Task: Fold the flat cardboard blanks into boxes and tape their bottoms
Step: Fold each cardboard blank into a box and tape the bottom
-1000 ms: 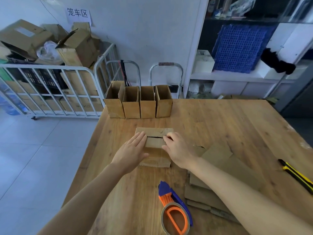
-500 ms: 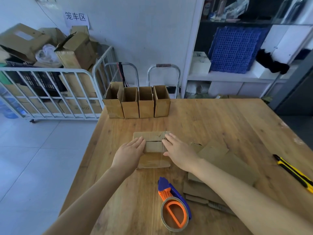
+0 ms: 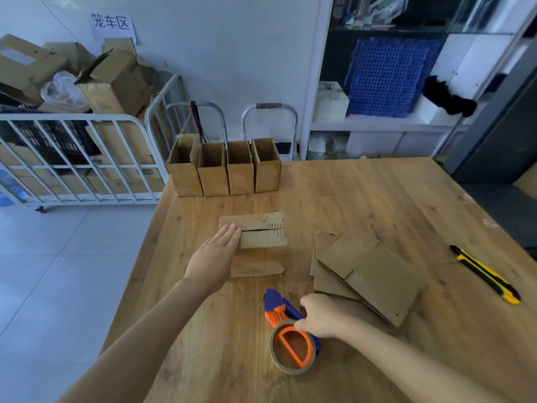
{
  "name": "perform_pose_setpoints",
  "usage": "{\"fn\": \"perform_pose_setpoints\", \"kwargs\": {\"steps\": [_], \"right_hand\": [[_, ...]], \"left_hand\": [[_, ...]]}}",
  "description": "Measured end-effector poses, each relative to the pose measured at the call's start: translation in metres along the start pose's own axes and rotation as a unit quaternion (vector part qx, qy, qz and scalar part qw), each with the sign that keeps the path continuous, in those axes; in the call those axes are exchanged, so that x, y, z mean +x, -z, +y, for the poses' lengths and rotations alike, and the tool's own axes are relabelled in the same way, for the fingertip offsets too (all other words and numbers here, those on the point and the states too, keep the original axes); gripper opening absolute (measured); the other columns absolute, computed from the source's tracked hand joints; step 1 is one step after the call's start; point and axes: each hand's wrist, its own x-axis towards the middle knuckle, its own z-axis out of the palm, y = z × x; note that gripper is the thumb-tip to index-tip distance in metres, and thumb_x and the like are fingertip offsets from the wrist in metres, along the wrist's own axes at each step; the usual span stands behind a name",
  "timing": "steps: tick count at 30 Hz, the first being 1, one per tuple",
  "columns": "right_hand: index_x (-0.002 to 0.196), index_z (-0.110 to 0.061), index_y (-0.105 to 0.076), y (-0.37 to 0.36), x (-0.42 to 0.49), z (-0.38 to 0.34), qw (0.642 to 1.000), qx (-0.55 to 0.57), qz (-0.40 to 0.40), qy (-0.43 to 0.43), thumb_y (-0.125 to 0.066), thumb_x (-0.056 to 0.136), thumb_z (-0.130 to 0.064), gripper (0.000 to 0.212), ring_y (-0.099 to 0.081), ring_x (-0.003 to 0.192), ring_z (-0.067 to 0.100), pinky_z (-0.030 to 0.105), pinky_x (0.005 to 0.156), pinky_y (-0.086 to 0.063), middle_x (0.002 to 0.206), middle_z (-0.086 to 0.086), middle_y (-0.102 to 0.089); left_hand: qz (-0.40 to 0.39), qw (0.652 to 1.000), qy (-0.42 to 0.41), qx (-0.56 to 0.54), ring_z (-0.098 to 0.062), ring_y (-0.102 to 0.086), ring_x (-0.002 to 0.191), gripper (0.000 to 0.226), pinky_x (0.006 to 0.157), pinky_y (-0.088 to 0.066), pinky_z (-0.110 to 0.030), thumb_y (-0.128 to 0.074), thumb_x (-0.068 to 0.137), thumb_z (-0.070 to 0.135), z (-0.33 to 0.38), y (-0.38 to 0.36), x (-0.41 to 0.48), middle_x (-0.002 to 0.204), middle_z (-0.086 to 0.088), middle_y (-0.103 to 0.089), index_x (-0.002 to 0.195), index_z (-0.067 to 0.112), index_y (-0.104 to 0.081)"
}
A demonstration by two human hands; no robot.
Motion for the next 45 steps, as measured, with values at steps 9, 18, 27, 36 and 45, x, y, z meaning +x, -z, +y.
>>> {"fn": "perform_pose_setpoints", "kwargs": {"steps": [9,18,27,36,45], "right_hand": [[0.074,-0.023,-0.041,-0.023,-0.010,0.004,0.998,0.050,0.033,-0.013,-0.056,0.089,-0.027,0.022,-0.049,0.066,0.009,0.018,0.057,-0.038,0.075,-0.007,-0.048],[0.112,-0.023,-0.051,0.052,-0.034,0.004,0.972,0.166,0.144,0.084,-0.069,0.075,-0.018,0.042,-0.056,0.094,0.008,0.015,0.079,-0.047,0.109,-0.003,-0.056],[0.138,-0.018,-0.041,0.159,-0.021,-0.033,0.954,0.089,0.186,0.216,-0.079,0.075,-0.019,0.074,-0.050,0.109,0.013,0.016,0.081,-0.042,0.123,-0.001,-0.048],[0.138,-0.018,-0.043,0.179,0.030,-0.065,0.944,0.049,0.180,0.272,-0.079,0.077,-0.023,0.071,-0.045,0.105,0.010,0.013,0.077,-0.039,0.114,-0.005,-0.043],[0.139,-0.026,-0.044,0.185,0.055,-0.053,0.954,0.015,0.101,0.283,-0.078,0.076,-0.026,0.072,-0.046,0.106,0.009,0.010,0.082,-0.035,0.120,-0.004,-0.043]], "left_hand": [[-0.002,1.000,0.002,-0.022,-0.012,0.001,0.148,0.071,0.117,-0.019,-0.028,-0.041,0.096,0.004,-0.002,-0.002,0.000,0.161,0.003,0.002,0.153,0.017,-0.001],[-0.022,1.000,-0.011,-0.008,-0.013,0.001,0.148,0.074,0.118,-0.023,-0.039,-0.046,0.095,0.007,-0.010,-0.004,0.002,0.161,0.005,0.000,0.154,0.020,-0.003],[-0.019,0.999,-0.021,-0.033,-0.011,0.002,0.148,0.072,0.119,-0.018,-0.033,-0.043,0.096,0.012,-0.011,-0.004,0.003,0.161,0.006,-0.001,0.154,0.021,-0.002],[-0.052,0.998,-0.016,-0.014,-0.009,0.005,0.147,0.076,0.119,-0.019,-0.036,-0.045,0.096,0.013,-0.011,0.002,0.004,0.159,0.012,0.006,0.153,0.025,0.003],[-0.029,0.991,-0.056,-0.117,-0.006,-0.010,0.146,0.069,0.114,-0.025,-0.027,-0.047,0.094,0.011,-0.018,0.012,0.004,0.158,0.015,-0.015,0.153,0.026,-0.015]]}}
